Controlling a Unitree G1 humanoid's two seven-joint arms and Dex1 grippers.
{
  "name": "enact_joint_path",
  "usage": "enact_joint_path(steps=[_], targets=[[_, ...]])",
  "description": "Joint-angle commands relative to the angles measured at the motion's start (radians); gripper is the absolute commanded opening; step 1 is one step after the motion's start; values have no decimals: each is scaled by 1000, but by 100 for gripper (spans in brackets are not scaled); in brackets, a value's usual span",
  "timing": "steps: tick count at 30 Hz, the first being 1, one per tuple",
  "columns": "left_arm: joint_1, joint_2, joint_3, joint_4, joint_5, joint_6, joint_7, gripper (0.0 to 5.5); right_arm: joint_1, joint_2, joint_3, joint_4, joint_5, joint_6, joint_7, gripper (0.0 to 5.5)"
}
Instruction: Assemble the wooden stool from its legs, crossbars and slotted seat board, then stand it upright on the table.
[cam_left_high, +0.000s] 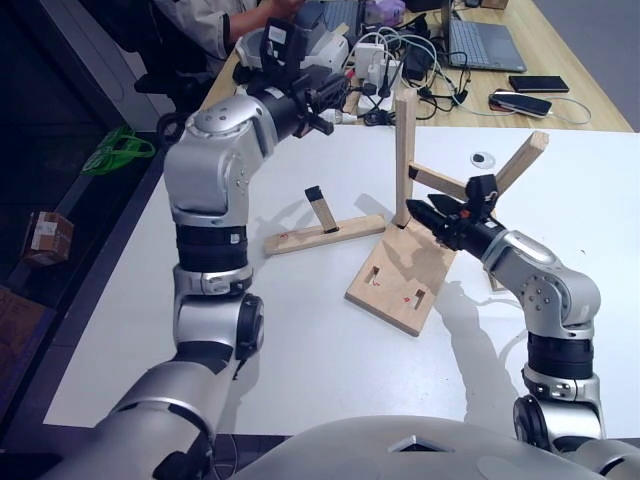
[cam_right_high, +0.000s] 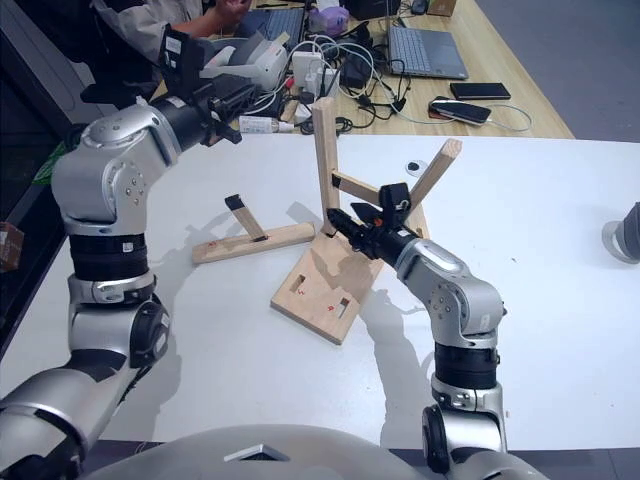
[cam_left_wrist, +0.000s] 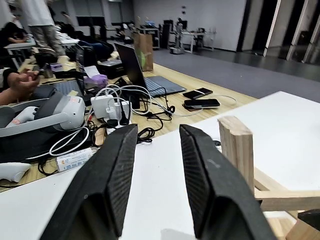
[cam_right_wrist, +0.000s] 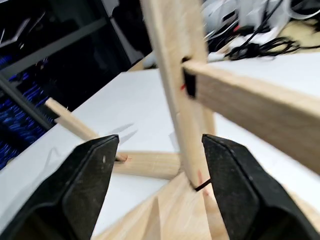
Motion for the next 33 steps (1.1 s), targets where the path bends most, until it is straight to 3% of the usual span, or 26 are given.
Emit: enact_joint_path(steps=[1,6,15,24,33], targets=[[113,-71,53,-156,0,-12,161,153,164,45,-41,-152,-110,-214,-111,313],[207,-93,59,-318,-7,22,266,153,351,60,19,-230,-131,-350,-72,313],[133,-167,66,-364,-105,47,346,153,477,60,37,-158,-167,-546,-12,313],[140,-115,35,-379,-159,95,348,153,473,48,64,-128,-189,-607,-9,313],[28,-63,60,-473,-239,179,353,153,453,25,49,-123,-168,-602,-15,313]])
